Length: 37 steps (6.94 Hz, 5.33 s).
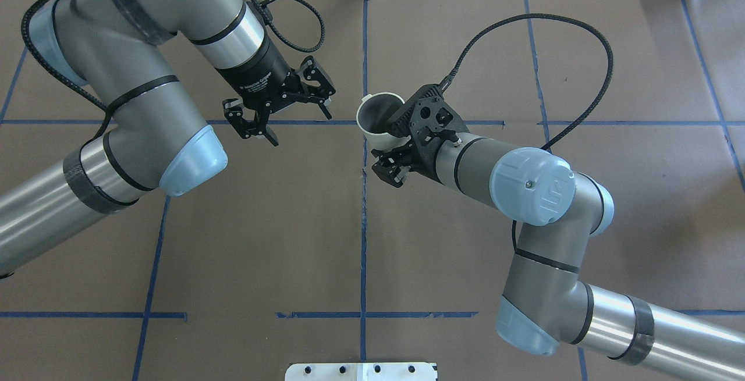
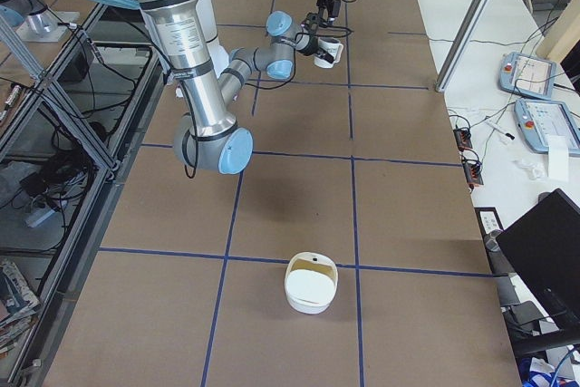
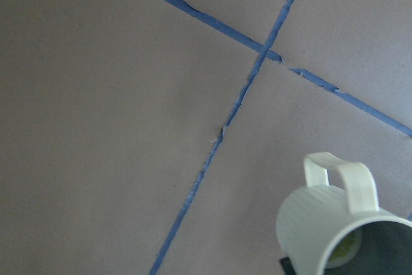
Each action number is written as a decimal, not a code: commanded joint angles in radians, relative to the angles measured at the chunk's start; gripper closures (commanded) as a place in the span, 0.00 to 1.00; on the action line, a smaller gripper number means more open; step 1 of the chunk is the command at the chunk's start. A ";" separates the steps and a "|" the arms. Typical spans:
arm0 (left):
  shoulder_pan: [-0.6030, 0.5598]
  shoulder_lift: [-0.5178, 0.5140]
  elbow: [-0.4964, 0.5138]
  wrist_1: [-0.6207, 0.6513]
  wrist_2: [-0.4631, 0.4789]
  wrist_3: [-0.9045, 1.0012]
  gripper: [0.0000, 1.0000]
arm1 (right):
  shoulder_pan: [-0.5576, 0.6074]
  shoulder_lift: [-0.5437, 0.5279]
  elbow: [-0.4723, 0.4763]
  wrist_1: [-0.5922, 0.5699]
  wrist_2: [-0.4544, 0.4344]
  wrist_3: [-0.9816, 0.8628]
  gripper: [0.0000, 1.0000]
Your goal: Left arm hands cup to right arm to dump lemon
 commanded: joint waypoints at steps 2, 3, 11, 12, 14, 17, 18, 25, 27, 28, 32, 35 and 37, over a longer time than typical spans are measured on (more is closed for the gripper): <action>0.033 0.100 -0.069 0.108 0.145 0.263 0.00 | 0.081 -0.116 0.006 0.006 -0.007 0.046 0.68; 0.038 0.102 -0.094 0.218 0.180 0.393 0.00 | 0.115 -0.154 0.027 0.008 -0.004 0.049 0.68; 0.136 0.116 -0.169 0.206 0.438 0.380 0.00 | 0.361 -0.831 0.175 0.560 0.181 0.184 0.69; 0.143 0.116 -0.164 0.198 0.438 0.372 0.00 | 0.370 -0.848 0.051 0.776 0.187 0.252 0.70; 0.145 0.116 -0.166 0.198 0.438 0.371 0.00 | 0.385 -0.850 -0.269 1.251 0.193 0.427 0.73; 0.154 0.114 -0.173 0.198 0.438 0.355 0.00 | 0.454 -0.836 -0.544 1.674 0.188 0.770 0.73; 0.156 0.114 -0.174 0.198 0.438 0.349 0.00 | 0.476 -0.825 -0.583 1.743 0.184 0.899 0.73; 0.154 0.116 -0.187 0.201 0.438 0.347 0.00 | 0.554 -0.736 -0.706 2.014 0.003 1.749 0.71; 0.154 0.116 -0.186 0.201 0.438 0.348 0.00 | 0.556 -0.733 -0.706 2.038 -0.091 1.981 0.71; 0.154 0.119 -0.186 0.199 0.438 0.350 0.00 | 0.557 -0.733 -0.709 2.067 -0.127 2.049 0.71; 0.156 0.116 -0.184 0.198 0.437 0.350 0.00 | 0.603 -0.724 -0.712 2.103 -0.204 2.306 0.71; 0.154 0.116 -0.183 0.198 0.437 0.350 0.00 | 0.603 -0.716 -0.714 2.102 -0.203 2.304 0.71; 0.154 0.116 -0.184 0.198 0.437 0.350 0.00 | 0.603 -0.715 -0.712 2.091 -0.182 2.257 0.68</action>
